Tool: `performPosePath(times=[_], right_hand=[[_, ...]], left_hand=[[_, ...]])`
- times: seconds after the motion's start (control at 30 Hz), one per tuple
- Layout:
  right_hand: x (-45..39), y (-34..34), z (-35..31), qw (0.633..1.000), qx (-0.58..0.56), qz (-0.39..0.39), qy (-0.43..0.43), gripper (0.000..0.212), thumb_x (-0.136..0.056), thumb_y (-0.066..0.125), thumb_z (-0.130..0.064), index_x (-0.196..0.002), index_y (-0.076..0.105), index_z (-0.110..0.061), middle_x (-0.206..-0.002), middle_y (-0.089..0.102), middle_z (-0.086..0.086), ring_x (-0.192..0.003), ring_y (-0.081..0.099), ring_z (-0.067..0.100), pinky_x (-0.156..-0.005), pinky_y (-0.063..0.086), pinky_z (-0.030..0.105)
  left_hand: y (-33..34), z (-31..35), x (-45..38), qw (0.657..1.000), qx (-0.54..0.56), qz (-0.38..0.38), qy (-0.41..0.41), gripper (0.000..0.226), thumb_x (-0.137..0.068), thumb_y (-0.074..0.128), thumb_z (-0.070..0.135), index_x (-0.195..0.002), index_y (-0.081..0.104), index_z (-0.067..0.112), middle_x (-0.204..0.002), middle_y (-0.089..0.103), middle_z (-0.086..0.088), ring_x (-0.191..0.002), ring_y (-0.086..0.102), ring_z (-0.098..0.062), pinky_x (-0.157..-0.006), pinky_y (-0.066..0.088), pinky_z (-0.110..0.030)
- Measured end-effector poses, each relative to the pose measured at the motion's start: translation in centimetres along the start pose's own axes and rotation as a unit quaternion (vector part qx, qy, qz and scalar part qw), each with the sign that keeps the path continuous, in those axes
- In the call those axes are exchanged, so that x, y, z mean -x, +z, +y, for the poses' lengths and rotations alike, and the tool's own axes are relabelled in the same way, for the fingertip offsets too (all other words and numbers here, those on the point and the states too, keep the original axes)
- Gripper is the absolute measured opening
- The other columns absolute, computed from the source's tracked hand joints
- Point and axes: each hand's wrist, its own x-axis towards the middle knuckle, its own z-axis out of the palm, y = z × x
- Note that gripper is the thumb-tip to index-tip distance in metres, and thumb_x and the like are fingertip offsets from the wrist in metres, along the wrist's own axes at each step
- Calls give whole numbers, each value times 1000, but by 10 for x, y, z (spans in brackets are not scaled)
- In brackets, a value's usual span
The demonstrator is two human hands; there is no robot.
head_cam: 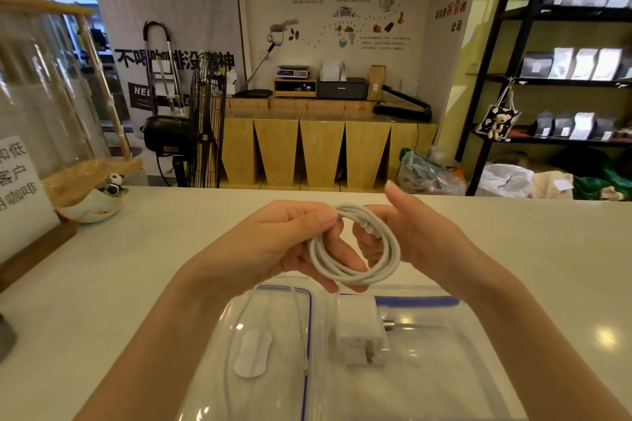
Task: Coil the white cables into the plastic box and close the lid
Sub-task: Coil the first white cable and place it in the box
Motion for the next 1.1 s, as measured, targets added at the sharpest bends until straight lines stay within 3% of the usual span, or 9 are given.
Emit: performPosePath(times=[0.1, 0.2, 0.37, 0.47, 0.63, 0.7, 0.8, 0.97, 1.1], right_hand=[[1, 1, 3, 998, -49, -11, -23, 43, -78, 39, -43, -49, 60, -19, -48, 44, -3, -43, 41, 9, -47, 42, 17], [5, -5, 8, 999, -25, -19, -40, 37, -77, 47, -43, -51, 64, -23, -51, 43, 0, -46, 39, 10, -46, 40, 18], [31, -28, 12, 993, 103, -38, -34, 33, -78, 51, -45, -57, 65, -23, -48, 44, -7, -46, 38, 9, -50, 39, 19], [47, -41, 20, 978, 204, -43, -23, 36, -78, 50, -48, -55, 64, -25, -54, 47, 3, -49, 41, 14, -51, 40, 17], [64, -55, 40, 964, 267, 0, 17, 44, -74, 45, -50, -64, 68, -14, -58, 58, -4, -58, 53, 11, -66, 45, 24], [67, -53, 48, 966, 257, 11, 36, 44, -72, 41, -54, -73, 70, -21, -68, 65, -11, -68, 59, 3, -73, 46, 18], [70, -54, 55, 969, 241, 14, 50, 50, -70, 45, -57, -92, 70, -20, -87, 69, -1, -82, 62, 9, -78, 49, 23], [77, -61, 63, 966, 238, 34, 91, 30, -83, 55, -39, -89, 68, -12, -75, 66, -2, -67, 60, 5, -62, 49, 18], [78, -66, 65, 986, 122, 40, 104, 21, -86, 55, -26, -82, 68, -9, -73, 66, -1, -67, 63, 5, -66, 53, 17]], left_hand=[[2, -1, -1, 999, 42, -14, 19, 34, -85, 38, 30, -63, 61, 17, -66, 72, -7, -64, 70, -25, -52, 55, -23], [3, -1, -2, 999, 45, -5, 28, 34, -86, 37, 29, -62, 56, 13, -56, 69, -5, -57, 69, -22, -48, 53, -21], [11, -1, -1, 994, -95, -45, -34, 29, -85, 51, 36, -61, 60, 21, -50, 64, 4, -47, 61, -10, -54, 50, -17], [26, -5, -8, 979, -166, -79, -86, 27, -83, 50, 36, -66, 58, 18, -54, 62, 5, -51, 60, -8, -58, 51, -18], [53, -25, -24, 974, -201, -33, -98, 23, -91, 44, 28, -83, 59, 13, -71, 65, 3, -65, 64, -7, -65, 56, -21], [60, -33, -32, 974, -204, -4, -96, 23, -91, 44, 29, -79, 59, 18, -71, 65, 3, -64, 64, -8, -64, 57, -24], [69, -45, -45, 974, -202, 20, -106, 21, -91, 46, 31, -82, 61, 20, -73, 63, 4, -59, 64, -7, -59, 58, -23], [71, -54, -57, 971, -192, 50, -130, 15, -86, 56, 27, -91, 62, 14, -74, 68, -1, -58, 65, -8, -55, 56, -20], [73, -56, -55, 975, -203, 53, -77, 10, -85, 58, 20, -89, 67, 17, -77, 71, -4, -64, 67, -10, -58, 56, -19]])
